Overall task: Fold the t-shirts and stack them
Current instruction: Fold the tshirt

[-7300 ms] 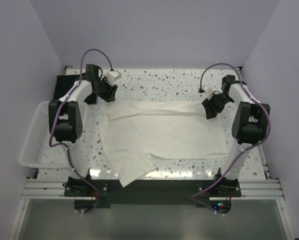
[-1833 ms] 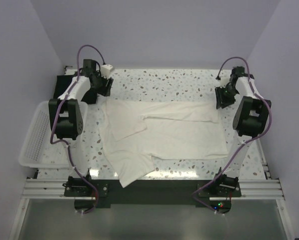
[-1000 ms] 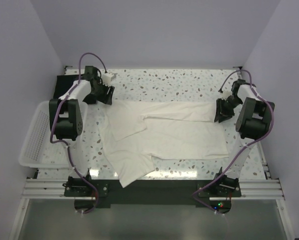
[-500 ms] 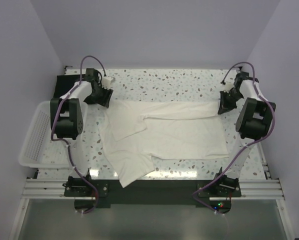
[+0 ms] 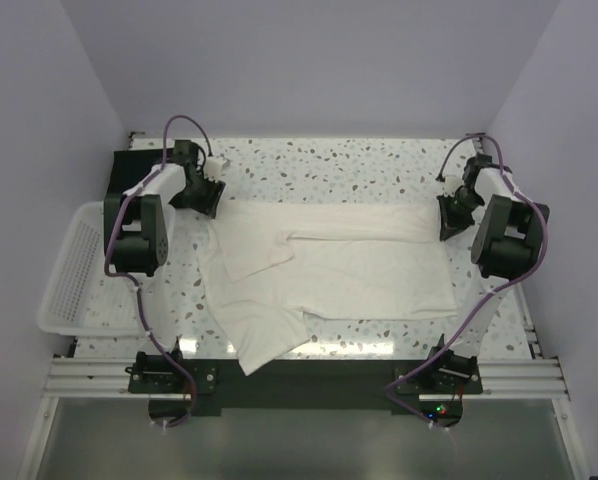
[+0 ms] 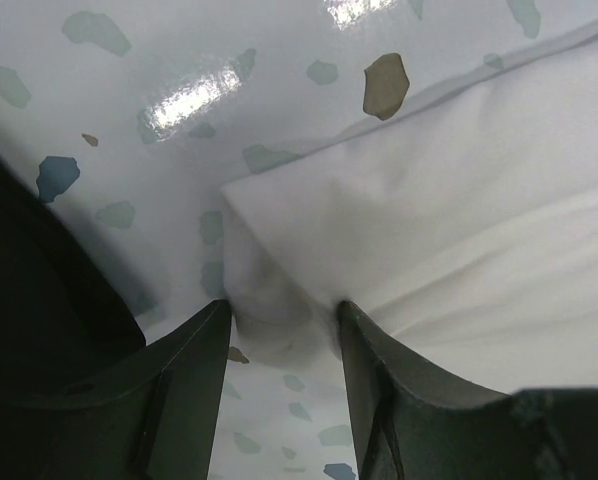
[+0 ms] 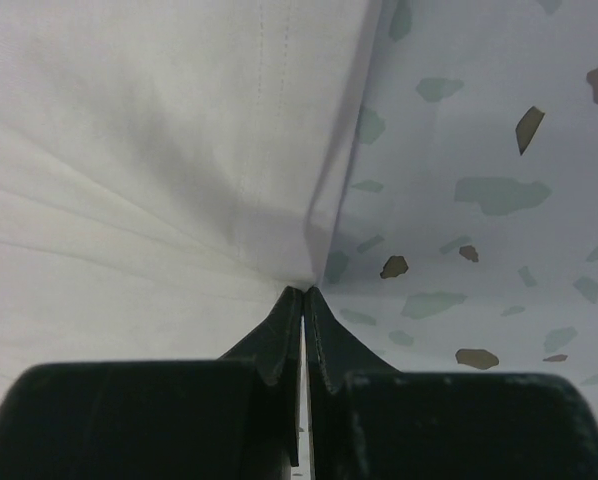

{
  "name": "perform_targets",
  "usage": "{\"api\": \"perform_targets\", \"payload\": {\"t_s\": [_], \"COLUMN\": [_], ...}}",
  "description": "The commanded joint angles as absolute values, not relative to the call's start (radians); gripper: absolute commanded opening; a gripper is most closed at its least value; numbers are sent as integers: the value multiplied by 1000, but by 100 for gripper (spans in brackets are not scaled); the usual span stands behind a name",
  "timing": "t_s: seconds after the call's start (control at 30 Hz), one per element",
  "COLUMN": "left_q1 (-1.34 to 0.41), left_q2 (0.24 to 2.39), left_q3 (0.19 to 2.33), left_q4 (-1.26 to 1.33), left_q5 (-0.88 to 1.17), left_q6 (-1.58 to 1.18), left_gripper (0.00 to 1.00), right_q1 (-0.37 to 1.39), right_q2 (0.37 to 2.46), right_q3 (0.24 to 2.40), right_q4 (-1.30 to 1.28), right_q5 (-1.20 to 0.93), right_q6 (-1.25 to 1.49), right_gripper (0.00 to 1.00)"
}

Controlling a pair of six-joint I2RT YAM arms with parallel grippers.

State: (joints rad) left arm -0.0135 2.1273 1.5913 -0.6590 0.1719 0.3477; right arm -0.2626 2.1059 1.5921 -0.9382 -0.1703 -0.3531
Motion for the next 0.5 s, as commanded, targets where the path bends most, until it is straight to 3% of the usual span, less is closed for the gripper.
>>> {"api": "perform_targets", "payload": {"t_s": [0.0,0.47], "left_q1": [0,0], "left_q2": [2083,2178], "left_q3": [1617,1841], "left_q4": [-614,-680], "left_q5": [192,322], "left_q6": [319,284], "left_gripper": [52,54], "right_q1": [-264,-265], "right_q2": [2095,2094], "right_q3": [1601,1620], "right_q4": [-887,-904], "right_q5": [-115,-127], "right_q6": [-377,-371], "right_gripper": [0,0]}}
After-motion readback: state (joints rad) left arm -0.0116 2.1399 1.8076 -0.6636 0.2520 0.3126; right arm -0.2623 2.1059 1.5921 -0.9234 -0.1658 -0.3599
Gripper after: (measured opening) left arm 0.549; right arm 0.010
